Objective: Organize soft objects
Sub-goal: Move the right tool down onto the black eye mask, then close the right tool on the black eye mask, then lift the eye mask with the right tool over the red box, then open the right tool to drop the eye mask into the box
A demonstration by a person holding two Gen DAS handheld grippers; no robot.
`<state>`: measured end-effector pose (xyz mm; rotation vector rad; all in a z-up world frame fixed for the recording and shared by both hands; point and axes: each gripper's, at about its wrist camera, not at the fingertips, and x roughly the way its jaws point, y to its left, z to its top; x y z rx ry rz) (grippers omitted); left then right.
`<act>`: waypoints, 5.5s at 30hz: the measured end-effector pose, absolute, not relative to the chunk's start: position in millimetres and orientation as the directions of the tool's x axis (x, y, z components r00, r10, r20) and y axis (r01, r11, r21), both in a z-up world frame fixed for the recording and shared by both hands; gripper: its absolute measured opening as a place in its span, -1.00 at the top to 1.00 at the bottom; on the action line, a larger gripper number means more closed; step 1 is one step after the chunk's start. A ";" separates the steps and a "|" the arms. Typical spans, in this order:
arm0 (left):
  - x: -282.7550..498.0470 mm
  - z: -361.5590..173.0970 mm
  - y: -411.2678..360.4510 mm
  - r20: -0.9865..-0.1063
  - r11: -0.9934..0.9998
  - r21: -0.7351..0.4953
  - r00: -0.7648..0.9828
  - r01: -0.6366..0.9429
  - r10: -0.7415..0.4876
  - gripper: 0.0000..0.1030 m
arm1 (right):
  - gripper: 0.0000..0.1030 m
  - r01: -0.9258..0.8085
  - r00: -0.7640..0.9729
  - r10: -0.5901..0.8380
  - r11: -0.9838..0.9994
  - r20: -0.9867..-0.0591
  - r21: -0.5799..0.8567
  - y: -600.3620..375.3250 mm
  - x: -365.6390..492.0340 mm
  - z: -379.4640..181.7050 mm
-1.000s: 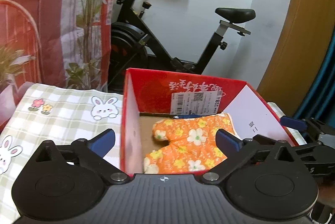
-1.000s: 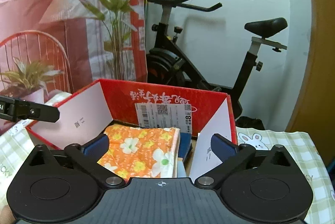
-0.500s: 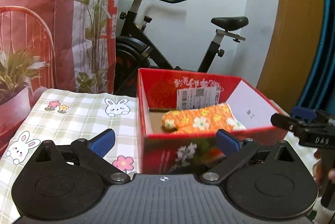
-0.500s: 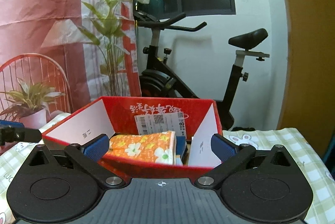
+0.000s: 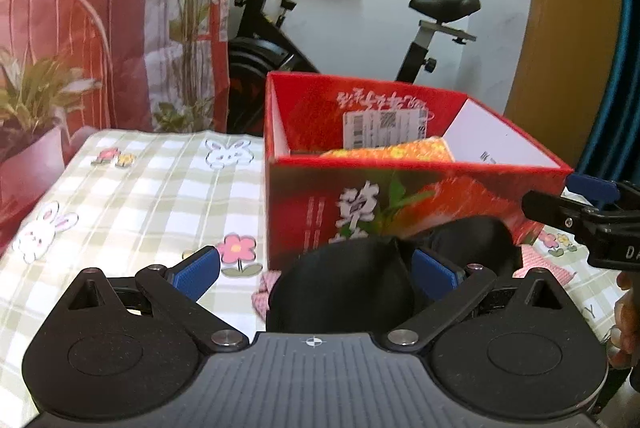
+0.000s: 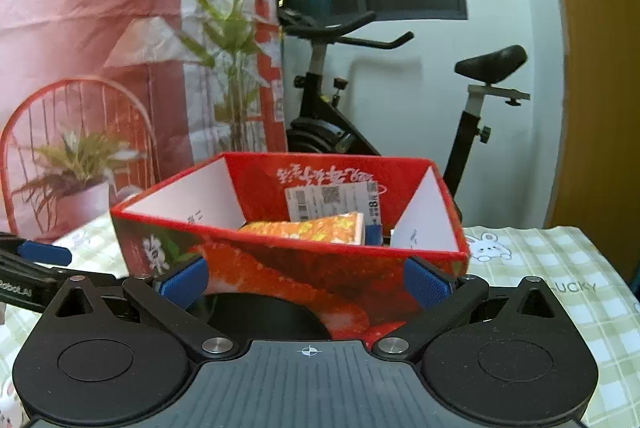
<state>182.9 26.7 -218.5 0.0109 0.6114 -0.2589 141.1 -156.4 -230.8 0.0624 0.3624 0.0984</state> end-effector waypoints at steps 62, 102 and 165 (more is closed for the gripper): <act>179.5 -257.5 43.4 -0.568 0.922 -0.312 0.733 0.230 -0.375 -0.06 | 0.55 -0.201 0.836 0.280 0.957 -0.472 0.210 -172.7 148.2 -270.7; 148.4 -225.0 44.6 -0.438 0.924 -0.238 0.815 0.301 -0.378 0.59 | 0.74 -0.231 0.916 0.256 0.966 -0.310 0.116 -169.2 110.3 -252.7; 286.7 -195.5 -21.0 -0.599 0.912 -0.113 0.705 0.394 -0.379 0.57 | 0.63 -0.091 0.827 0.138 0.990 -0.546 0.112 -183.8 251.3 -220.2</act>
